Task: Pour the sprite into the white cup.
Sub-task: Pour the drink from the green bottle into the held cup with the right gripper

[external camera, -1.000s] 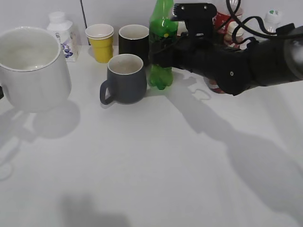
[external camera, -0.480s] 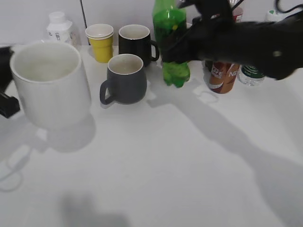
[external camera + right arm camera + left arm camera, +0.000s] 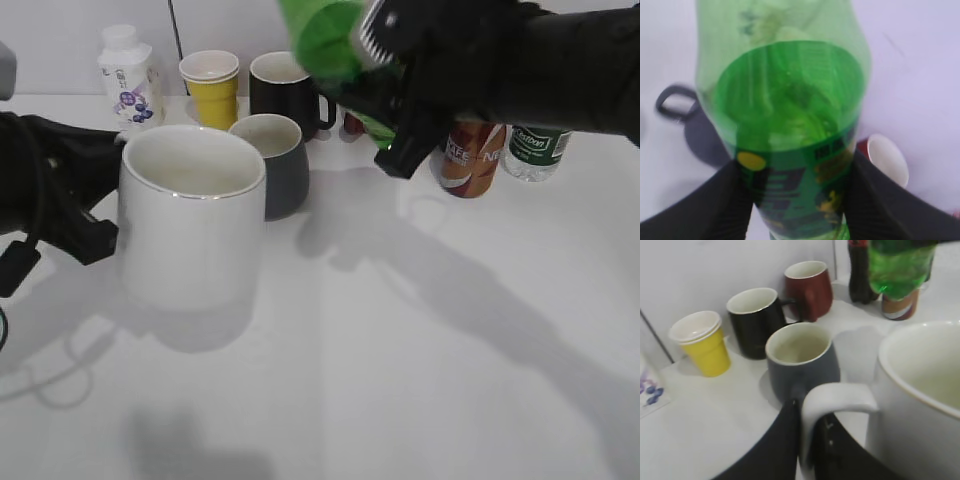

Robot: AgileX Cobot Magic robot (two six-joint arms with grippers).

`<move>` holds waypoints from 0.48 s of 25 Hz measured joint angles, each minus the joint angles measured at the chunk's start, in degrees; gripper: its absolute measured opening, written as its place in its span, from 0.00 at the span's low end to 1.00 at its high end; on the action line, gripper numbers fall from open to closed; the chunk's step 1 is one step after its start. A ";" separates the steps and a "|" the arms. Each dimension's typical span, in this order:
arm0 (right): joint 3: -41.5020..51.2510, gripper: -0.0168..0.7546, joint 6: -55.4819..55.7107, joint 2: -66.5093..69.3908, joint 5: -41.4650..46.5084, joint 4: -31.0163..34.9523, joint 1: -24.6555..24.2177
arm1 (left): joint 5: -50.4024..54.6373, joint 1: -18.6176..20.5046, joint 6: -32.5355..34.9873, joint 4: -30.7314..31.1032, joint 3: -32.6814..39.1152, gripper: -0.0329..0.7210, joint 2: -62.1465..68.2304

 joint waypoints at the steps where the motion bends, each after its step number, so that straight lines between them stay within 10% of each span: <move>1: -0.01 0.50 -2.15 0.00 0.65 -0.85 0.79 | 0.51 -0.71 -0.22 -0.25 -0.58 0.11 0.00; 12: 0.06 0.50 -27.05 0.00 -0.31 -2.35 2.44 | 2.72 -2.03 -0.72 -2.75 -1.05 0.11 0.17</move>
